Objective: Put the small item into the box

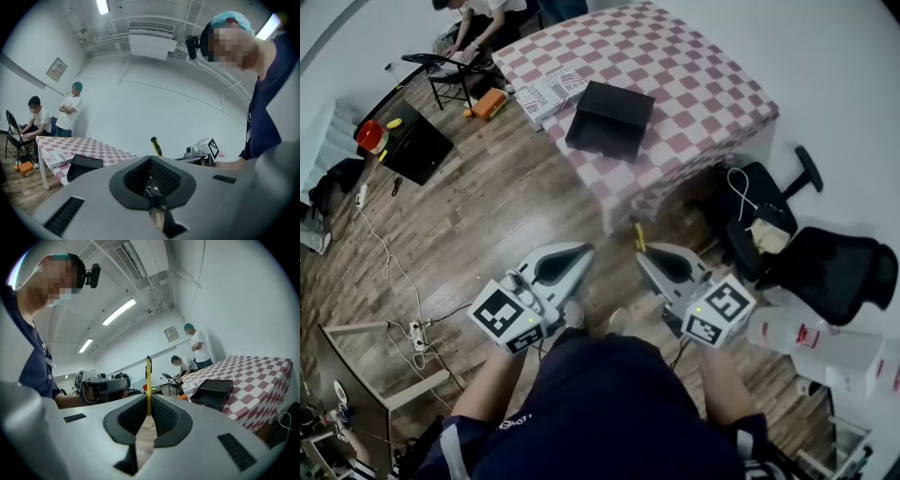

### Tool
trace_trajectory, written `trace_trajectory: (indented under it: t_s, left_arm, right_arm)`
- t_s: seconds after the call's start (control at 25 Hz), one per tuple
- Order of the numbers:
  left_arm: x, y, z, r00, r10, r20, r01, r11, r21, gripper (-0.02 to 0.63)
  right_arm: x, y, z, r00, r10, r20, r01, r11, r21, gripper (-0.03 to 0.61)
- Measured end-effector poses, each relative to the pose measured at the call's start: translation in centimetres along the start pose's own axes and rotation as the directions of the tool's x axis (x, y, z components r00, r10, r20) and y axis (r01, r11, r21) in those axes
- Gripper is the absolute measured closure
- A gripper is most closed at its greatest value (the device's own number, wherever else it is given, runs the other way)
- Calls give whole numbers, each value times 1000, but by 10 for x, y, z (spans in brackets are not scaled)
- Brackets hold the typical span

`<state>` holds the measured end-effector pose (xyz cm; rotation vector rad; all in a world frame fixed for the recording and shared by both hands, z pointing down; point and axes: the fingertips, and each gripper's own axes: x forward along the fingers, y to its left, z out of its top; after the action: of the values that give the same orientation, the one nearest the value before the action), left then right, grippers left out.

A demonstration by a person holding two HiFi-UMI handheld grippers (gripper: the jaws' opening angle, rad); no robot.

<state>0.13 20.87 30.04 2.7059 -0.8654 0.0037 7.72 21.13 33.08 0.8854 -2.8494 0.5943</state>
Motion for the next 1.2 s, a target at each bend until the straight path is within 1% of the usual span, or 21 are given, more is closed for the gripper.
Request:
trace_trajectory:
  t_s: [0.32,0.64,0.96,1.2]
  left_arm:
    - [7,-23,-10,1000,30,-4,-30,1000,0,581]
    - [12,-44,-23,998,59,-12,-59,998,-10,581]
    - [20,-33,-24,997,72,-7,-72,997,-6,581]
    - [32,-4,-18,998,70,4,-69,998,-12,581]
  right_arm:
    - [-26,-2,-10,999,42,-7,-42,999,14,543]
    - [-51,-7,-25,997,74,-38,-73,997,31,543]
    - [-41,-17,-25,994,97,-53,-95,995,31,543]
    - [-21,-39,-18,994,86,-67,-84,996,29,543]
